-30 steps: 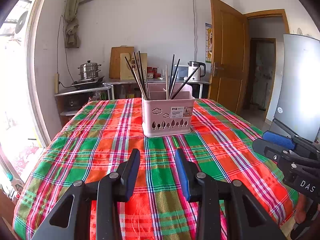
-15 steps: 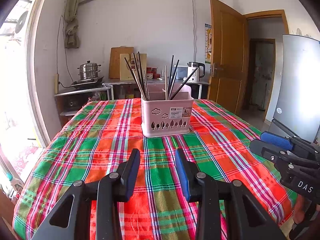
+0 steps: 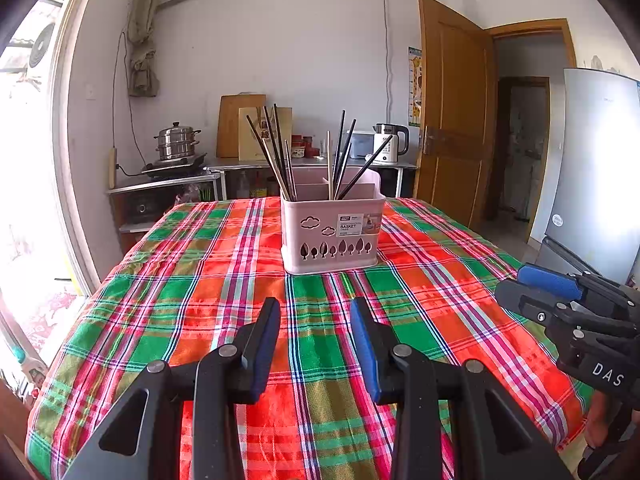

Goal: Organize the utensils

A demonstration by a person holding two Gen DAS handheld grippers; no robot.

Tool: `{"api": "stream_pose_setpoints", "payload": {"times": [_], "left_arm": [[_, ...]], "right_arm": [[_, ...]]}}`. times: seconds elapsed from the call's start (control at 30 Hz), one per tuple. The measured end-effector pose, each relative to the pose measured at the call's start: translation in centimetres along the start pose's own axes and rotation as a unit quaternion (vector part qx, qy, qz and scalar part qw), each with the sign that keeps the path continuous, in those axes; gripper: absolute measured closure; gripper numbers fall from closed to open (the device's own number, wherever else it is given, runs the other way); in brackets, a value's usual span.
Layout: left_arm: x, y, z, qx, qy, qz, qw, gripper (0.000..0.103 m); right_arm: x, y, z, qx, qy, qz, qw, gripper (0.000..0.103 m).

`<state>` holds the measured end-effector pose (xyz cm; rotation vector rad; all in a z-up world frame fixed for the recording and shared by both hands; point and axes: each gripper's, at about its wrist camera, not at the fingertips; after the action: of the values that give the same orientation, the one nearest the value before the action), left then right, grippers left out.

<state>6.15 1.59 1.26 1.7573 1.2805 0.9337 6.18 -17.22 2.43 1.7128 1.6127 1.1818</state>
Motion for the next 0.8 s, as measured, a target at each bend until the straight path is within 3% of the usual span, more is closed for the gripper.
{"api": "stream_pose_setpoints", "payload": {"times": [0.8], "left_arm": [[-0.05, -0.01, 0.0, 0.001, 0.003, 0.001, 1.0, 0.067]], "right_arm": [[0.22, 0.09, 0.16, 0.003, -0.001, -0.003, 1.0, 0.061]]}}
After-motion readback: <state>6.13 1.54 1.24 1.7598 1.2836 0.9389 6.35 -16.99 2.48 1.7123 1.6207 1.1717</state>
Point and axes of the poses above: each gripper's, at about its wrist camera, not at the fingertips, and z roughly the way its jaws point, x to its left, y to its top, and after that the axes turned 10 degrees about z, right-handed
